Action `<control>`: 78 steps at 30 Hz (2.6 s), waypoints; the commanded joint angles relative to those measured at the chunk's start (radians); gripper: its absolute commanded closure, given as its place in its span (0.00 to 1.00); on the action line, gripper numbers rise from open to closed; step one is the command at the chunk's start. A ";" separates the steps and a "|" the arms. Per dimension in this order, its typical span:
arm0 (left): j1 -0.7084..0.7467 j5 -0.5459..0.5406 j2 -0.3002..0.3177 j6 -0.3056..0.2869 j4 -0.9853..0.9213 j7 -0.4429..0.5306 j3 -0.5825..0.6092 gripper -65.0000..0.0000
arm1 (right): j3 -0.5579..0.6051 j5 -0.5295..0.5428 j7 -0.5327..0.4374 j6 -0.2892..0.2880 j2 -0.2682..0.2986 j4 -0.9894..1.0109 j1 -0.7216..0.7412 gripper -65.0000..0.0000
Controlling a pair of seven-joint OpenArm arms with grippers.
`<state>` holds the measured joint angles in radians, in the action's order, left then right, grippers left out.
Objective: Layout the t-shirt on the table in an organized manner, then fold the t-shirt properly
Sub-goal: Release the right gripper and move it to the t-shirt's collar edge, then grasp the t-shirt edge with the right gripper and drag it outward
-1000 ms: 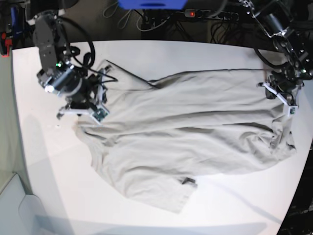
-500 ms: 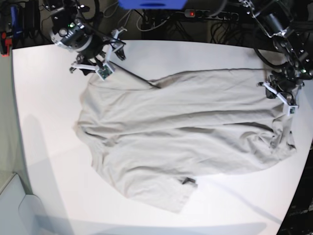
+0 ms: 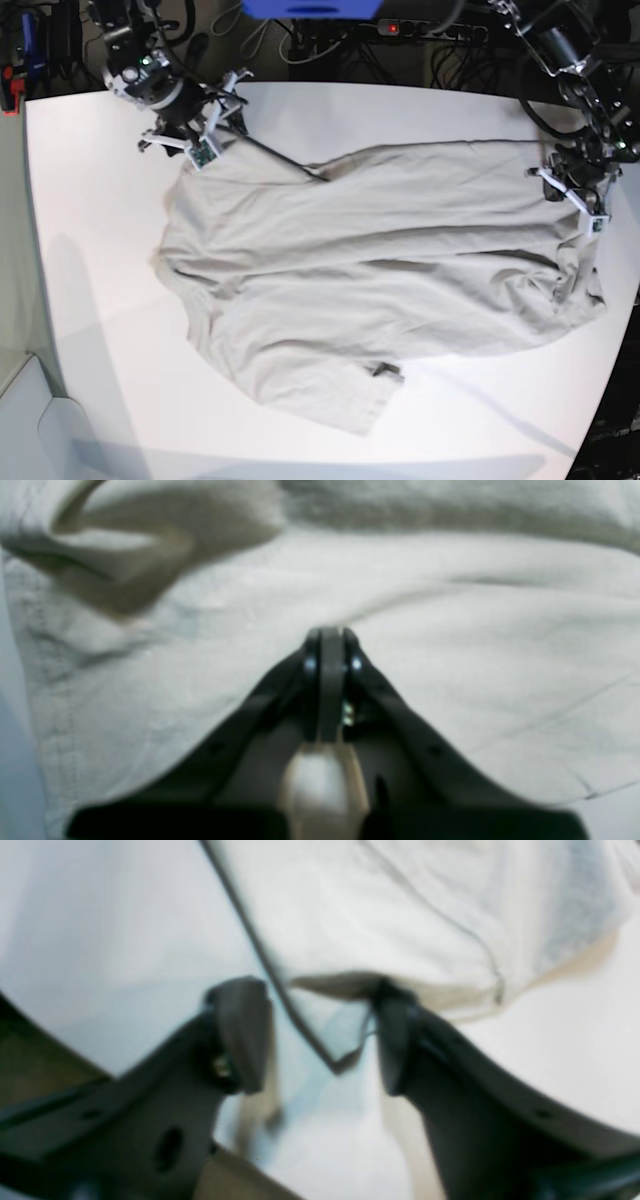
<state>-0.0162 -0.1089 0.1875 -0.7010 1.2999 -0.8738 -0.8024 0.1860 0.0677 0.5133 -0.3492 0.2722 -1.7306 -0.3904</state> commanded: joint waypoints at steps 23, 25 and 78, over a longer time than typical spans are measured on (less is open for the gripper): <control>0.014 0.028 0.010 0.003 0.004 -0.040 -0.001 1.00 | 0.057 0.010 0.212 -0.070 0.088 -0.274 0.256 1.00; 0.014 0.028 0.010 0.003 0.004 -0.045 -0.001 1.00 | 0.091 0.010 0.224 -0.090 0.075 -0.256 0.313 1.00; 0.072 0.030 -0.044 0.003 0.132 -0.049 -0.002 1.00 | 0.106 0.016 0.150 -0.096 0.029 0.110 0.471 0.56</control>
<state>0.0574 -0.0937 0.1352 -0.6998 1.4227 -0.9047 -0.8040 0.2977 0.0822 0.6827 -0.4480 0.3016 -1.6058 0.0605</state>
